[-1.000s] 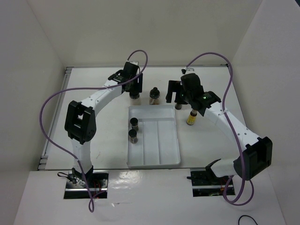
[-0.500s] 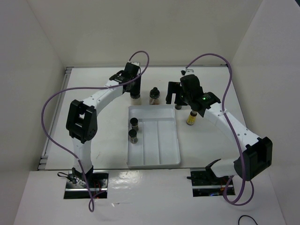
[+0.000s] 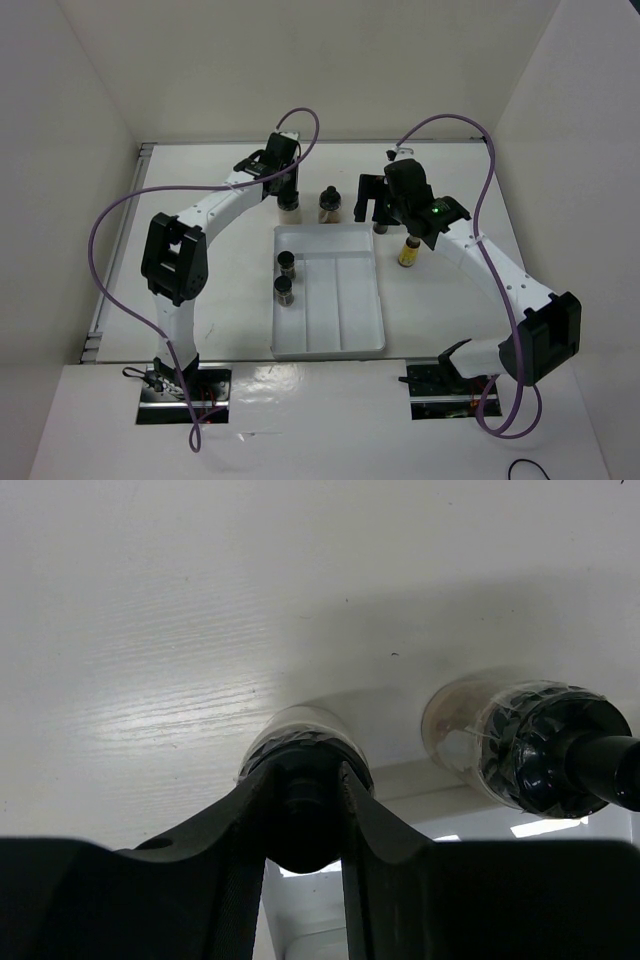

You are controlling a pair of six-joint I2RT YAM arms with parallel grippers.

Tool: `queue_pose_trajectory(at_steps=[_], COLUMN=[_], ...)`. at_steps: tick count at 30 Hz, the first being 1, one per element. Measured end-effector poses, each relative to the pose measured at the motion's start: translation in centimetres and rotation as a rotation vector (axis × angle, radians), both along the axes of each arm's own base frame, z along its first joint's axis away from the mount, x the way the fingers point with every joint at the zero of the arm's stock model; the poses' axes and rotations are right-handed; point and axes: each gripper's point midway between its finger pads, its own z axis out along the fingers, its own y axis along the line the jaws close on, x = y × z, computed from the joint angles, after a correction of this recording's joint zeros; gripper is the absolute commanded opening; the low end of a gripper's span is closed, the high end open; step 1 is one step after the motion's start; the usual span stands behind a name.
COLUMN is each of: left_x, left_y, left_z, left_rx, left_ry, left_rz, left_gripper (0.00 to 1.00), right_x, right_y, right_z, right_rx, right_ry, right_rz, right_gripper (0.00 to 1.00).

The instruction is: Organize the condiment bottles

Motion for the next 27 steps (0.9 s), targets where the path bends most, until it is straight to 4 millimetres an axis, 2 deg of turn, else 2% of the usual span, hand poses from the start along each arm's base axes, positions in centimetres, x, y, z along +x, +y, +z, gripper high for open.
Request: queue_pose_trajectory(at_steps=[8,18,22,27], left_x=[-0.1,-1.3,-1.2,-1.5], left_y=[0.0,0.5,0.2,-0.2], left_z=[0.0,0.6,2.1,5.5], left_rx=[0.004,0.045,0.045,0.027], left_ry=[0.002,0.034,0.014,-0.04], left_rz=[0.001,-0.016,-0.018,-0.024], left_gripper=[0.0,0.0,0.0,0.0], right_x=[0.0,0.0,0.0,0.0], right_y=[0.0,0.0,0.1,0.0], right_z=[0.0,-0.1,0.0,0.0], right_rx=[0.0,0.008,0.011,0.011], right_ry=[0.0,0.003,0.004,0.002], right_rz=[0.0,-0.007,-0.01,-0.016], right_gripper=[0.99,0.99,0.99,0.99])
